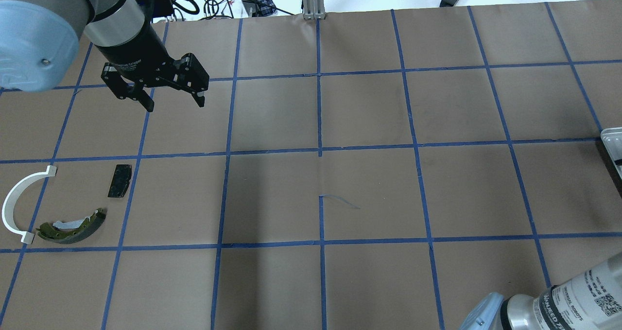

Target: Place bearing gear from tray to pile

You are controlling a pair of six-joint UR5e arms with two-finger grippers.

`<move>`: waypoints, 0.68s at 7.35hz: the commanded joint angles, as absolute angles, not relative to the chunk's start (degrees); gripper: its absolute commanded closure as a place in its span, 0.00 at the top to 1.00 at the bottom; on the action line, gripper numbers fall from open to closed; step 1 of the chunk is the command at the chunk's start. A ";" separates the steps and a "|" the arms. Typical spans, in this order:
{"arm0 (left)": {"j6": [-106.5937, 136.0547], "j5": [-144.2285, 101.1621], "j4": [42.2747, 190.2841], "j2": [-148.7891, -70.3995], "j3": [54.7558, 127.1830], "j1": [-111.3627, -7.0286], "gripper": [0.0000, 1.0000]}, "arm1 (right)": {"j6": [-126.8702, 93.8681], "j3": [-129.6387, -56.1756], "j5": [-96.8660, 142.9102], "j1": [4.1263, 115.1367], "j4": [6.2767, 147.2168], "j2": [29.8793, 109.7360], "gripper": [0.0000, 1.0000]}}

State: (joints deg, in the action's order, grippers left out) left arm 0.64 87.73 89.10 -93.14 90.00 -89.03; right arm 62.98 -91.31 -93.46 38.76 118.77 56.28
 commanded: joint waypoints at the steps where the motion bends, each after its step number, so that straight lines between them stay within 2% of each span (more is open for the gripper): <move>1: 0.26 87.89 87.45 -93.17 90.09 -89.03 1.00 | 62.06 -91.23 -93.17 39.63 118.21 59.39 0.07; 3: 0.35 87.80 87.10 -93.16 90.53 -89.03 1.00 | 57.25 -91.41 -94.03 49.16 116.29 66.94 0.05; 5: 0.35 87.80 87.10 -93.16 90.44 -88.95 1.00 | 44.80 -90.88 -93.96 62.42 114.09 69.95 0.06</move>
State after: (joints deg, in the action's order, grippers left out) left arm 0.30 87.84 87.16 -93.17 90.47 -88.99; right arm 52.29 -91.23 -93.89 53.93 115.30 67.96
